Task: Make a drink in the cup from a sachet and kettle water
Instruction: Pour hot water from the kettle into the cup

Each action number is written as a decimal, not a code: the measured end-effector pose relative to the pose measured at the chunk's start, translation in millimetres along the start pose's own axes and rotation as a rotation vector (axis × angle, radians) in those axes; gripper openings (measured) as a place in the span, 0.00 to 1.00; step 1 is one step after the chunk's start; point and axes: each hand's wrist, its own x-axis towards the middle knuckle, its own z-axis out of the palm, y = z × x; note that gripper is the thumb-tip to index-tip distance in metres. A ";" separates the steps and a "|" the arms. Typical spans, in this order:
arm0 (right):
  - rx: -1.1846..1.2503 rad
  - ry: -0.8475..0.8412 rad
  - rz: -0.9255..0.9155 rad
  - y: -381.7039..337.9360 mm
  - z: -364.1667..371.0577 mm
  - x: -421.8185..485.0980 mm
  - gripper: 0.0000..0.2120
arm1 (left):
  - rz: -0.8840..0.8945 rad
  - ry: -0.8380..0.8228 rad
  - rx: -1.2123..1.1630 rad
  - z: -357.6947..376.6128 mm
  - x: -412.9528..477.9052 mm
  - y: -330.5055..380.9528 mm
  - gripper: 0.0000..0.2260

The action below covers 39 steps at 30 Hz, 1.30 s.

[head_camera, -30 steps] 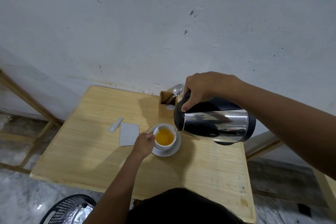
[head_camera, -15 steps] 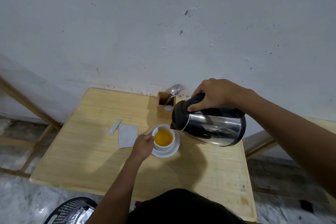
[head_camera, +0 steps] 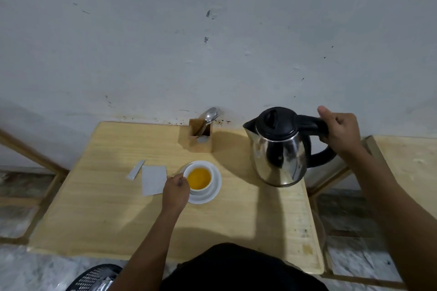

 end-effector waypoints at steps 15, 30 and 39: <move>0.170 0.243 0.168 71.5 -0.7 -7.4 0.31 | 0.007 0.109 0.219 12.4 1.4 4.9 0.14; 0.207 0.026 0.045 101.1 -3.5 23.8 0.32 | -0.009 0.146 0.258 20.2 5.2 3.6 0.13; -0.059 0.282 0.209 86.6 6.2 18.8 0.24 | -0.008 0.160 0.262 20.1 1.0 8.0 0.12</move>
